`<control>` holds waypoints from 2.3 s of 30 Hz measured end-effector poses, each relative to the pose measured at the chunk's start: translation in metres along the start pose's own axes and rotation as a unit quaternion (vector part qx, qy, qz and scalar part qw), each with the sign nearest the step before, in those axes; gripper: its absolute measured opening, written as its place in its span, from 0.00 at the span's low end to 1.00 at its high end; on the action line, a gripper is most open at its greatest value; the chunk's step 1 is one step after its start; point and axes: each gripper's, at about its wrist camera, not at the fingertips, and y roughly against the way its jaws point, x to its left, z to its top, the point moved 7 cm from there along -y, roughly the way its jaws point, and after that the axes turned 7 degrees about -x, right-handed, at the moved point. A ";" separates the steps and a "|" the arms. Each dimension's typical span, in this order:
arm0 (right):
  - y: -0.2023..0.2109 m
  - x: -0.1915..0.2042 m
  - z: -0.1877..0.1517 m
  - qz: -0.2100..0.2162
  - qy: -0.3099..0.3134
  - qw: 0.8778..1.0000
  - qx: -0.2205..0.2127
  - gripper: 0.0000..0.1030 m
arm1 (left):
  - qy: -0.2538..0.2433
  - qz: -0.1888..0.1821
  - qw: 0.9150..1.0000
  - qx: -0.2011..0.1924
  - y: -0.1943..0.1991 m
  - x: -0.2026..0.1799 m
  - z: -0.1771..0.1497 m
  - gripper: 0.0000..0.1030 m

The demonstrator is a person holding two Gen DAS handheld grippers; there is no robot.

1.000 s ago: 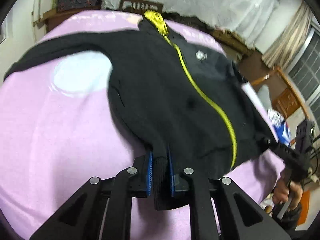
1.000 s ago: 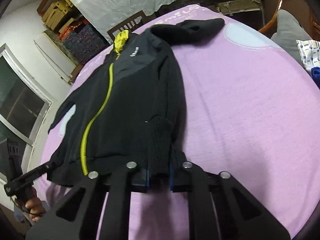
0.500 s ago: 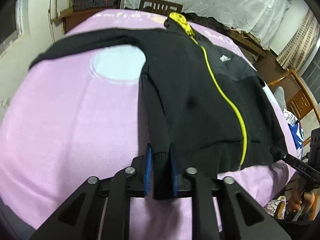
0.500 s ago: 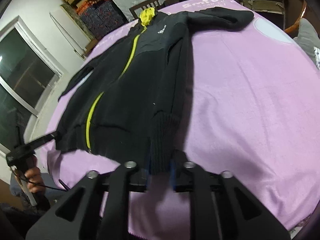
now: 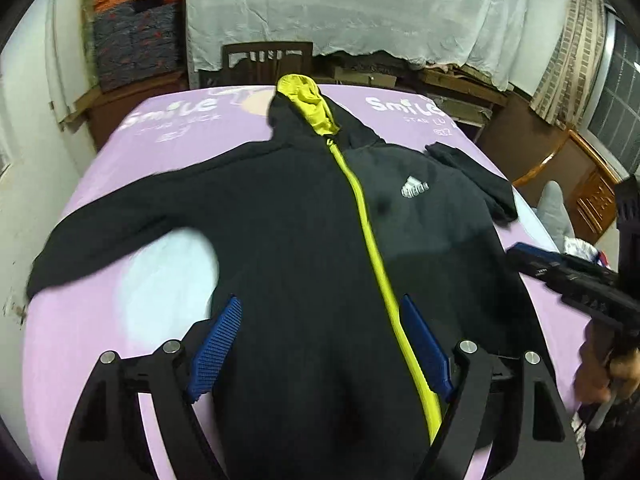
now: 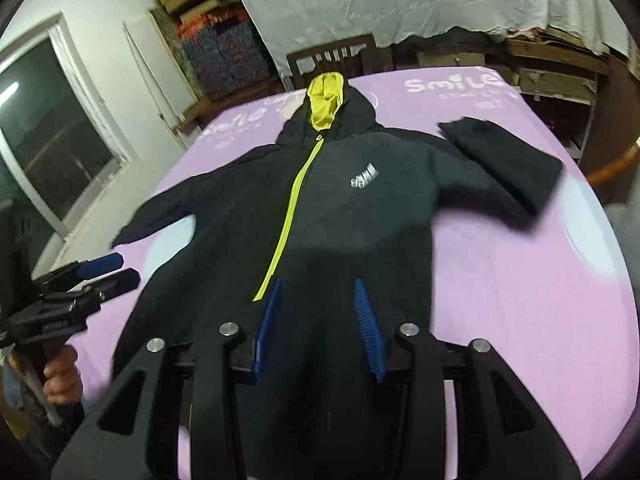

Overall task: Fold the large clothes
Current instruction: 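Grasp the hoodie sleeve cuff with the right gripper and lift it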

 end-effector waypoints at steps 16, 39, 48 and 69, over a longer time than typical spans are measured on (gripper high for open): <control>-0.046 -0.077 0.065 -0.052 -0.046 0.997 -0.029 0.58 | -0.020 0.063 0.996 0.061 -0.130 0.020 -0.001 0.97; -0.026 -0.249 0.113 -0.214 -0.203 0.945 -0.144 0.03 | -0.018 0.062 0.997 0.051 -0.129 0.027 0.002 0.97; 0.049 -0.399 -0.012 -0.178 -0.421 0.876 -0.151 0.04 | -0.018 0.062 0.997 0.051 -0.129 0.027 0.002 0.97; 0.035 -0.371 0.004 -0.160 -0.422 0.885 -0.116 0.47 | -0.019 0.063 0.997 0.049 -0.128 0.027 0.001 0.97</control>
